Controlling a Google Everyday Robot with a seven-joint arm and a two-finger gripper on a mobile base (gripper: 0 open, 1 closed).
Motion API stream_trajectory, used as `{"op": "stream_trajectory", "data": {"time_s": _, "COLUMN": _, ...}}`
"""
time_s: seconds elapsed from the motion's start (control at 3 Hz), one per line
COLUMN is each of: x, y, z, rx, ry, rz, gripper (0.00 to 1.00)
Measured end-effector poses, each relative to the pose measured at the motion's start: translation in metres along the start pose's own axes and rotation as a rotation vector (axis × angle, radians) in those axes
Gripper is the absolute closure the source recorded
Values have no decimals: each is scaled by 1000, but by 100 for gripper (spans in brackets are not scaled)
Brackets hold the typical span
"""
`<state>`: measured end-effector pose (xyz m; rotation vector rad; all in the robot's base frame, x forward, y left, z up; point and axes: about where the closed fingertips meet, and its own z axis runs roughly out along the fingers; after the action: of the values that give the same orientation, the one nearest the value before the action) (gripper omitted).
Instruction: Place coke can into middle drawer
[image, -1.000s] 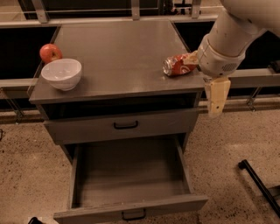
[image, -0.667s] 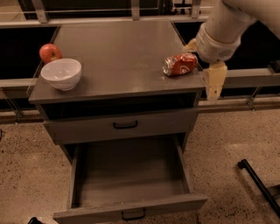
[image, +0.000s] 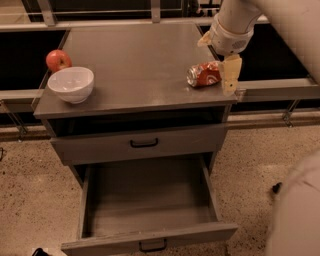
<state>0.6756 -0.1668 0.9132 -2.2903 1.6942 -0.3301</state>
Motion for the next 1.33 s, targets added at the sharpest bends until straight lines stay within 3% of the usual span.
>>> {"op": "stream_trajectory", "data": {"time_s": 0.67, "x": -3, "y": -29, "z": 68, "rx": -85, "ry": -33, "rz": 10, "gripper": 0}}
{"op": "stream_trajectory", "data": {"time_s": 1.0, "x": -4, "y": -31, "z": 96, "rx": -124, "ry": -58, "rz": 18, "gripper": 26}}
{"op": "stream_trajectory", "data": {"time_s": 1.33, "x": -8, "y": -33, "z": 100, "rx": -131, "ry": -84, "rz": 16, "gripper": 34}}
